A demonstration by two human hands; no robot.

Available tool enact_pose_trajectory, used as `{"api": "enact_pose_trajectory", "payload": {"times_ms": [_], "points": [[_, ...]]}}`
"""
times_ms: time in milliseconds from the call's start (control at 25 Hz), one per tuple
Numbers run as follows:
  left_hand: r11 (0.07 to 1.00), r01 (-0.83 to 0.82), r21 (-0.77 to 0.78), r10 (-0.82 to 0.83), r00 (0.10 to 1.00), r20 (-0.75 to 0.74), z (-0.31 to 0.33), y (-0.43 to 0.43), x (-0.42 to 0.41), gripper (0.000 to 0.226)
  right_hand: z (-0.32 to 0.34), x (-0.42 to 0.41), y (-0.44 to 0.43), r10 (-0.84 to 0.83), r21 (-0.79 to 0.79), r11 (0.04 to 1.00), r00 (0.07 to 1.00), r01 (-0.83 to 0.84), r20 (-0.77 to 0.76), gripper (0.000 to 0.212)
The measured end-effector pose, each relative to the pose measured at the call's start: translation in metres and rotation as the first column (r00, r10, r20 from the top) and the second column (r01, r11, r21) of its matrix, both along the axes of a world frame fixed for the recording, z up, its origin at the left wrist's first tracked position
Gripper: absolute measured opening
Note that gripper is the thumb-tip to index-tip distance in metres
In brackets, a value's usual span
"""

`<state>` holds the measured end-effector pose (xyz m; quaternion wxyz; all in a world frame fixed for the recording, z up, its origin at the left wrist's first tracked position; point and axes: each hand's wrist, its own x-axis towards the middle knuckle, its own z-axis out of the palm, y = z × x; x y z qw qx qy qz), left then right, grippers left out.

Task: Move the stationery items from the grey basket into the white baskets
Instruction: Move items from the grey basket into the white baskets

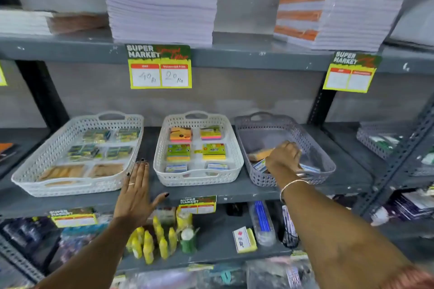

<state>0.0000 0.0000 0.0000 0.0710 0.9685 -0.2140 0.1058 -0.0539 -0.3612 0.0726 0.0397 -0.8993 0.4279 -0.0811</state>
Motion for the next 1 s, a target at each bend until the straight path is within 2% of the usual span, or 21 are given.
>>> {"api": "enact_pose_trajectory", "payload": {"times_ms": [120,200,360,520,640,800,880,1000], "points": [[1.0,0.001,0.02,0.0,0.999,-0.05,-0.022,0.001,0.008,0.108,-0.014,0.008,-0.012,-0.119,0.076,0.99,0.992,0.122,-0.046,0.062],[1.0,-0.005,0.004,0.005,0.999,-0.034,-0.034,0.0,0.009,0.112,-0.016,0.012,-0.014,-0.118,0.09,0.988,0.99,0.124,-0.076,0.063],[0.999,-0.028,0.045,0.03,0.999,-0.035,-0.036,-0.001,0.007,0.104,-0.017,0.015,-0.017,-0.119,0.078,0.989,0.987,0.128,-0.113,0.065],[0.995,-0.063,0.081,0.069,0.995,-0.072,-0.036,-0.003,0.006,0.107,-0.013,0.013,-0.017,-0.093,0.062,0.993,0.994,0.096,-0.053,0.061],[0.996,-0.061,0.063,0.067,0.994,-0.09,-0.035,-0.004,0.005,0.106,-0.005,0.017,-0.016,-0.075,0.07,0.995,0.997,0.073,0.034,0.07],[0.998,-0.03,0.047,0.032,0.998,-0.059,-0.032,-0.001,0.003,0.102,0.028,0.038,0.014,0.03,0.022,0.999,0.989,-0.033,0.142,0.07],[0.998,0.017,0.055,-0.018,1.0,0.018,-0.023,0.007,0.0,0.093,0.05,0.059,0.045,0.115,0.005,0.993,0.979,-0.118,0.168,0.072],[0.995,0.072,0.063,-0.08,0.987,0.138,0.0,0.034,0.003,0.084,0.072,0.092,0.103,0.278,-0.018,0.96,0.936,-0.281,0.216,0.062]]}}
